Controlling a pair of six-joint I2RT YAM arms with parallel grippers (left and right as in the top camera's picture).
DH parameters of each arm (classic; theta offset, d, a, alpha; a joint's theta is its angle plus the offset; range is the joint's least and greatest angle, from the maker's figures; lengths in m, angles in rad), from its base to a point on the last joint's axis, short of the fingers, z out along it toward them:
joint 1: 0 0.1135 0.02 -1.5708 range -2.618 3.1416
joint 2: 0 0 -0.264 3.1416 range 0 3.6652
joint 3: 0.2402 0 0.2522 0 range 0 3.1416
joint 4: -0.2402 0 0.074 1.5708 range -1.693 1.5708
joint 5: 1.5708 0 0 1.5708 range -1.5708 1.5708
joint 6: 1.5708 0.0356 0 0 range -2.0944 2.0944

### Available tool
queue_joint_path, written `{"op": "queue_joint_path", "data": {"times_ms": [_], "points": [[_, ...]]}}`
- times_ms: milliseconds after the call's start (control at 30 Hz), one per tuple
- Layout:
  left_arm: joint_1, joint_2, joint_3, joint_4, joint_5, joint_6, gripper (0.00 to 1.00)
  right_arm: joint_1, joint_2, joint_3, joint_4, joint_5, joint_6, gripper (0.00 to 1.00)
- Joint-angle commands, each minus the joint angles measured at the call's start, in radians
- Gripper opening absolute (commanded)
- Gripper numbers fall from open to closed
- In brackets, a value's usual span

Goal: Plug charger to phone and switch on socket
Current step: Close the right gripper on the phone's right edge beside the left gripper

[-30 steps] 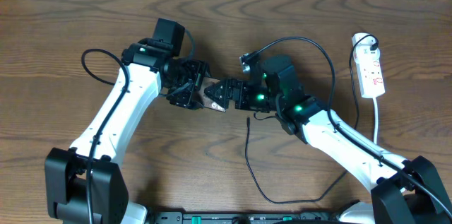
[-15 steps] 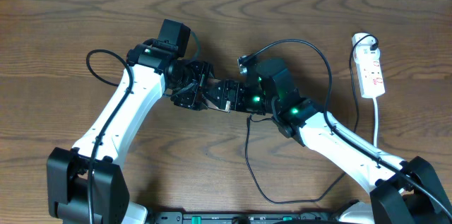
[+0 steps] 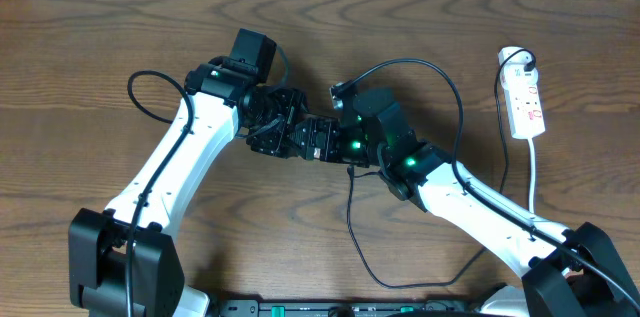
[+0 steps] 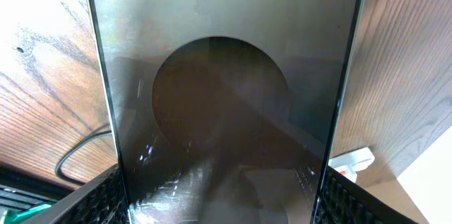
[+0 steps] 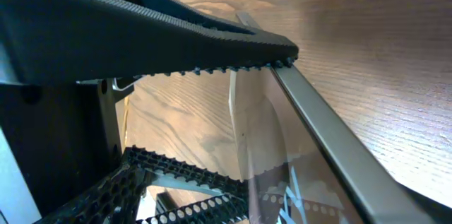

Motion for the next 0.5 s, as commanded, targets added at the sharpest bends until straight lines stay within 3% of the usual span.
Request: {"op": "queue_joint_path", "data": {"times_ms": [0,467], "points": [[-0.003,-0.033,0.021,0.000,0.005,-0.017,0.08,0.007,0.003,0.018,-0.001,0.017,0.000,0.75],[-0.003,-0.033,0.021,0.000,0.006,-0.016,0.07,0.007,0.003,0.018,-0.001,0.017,0.000,0.60]]}}
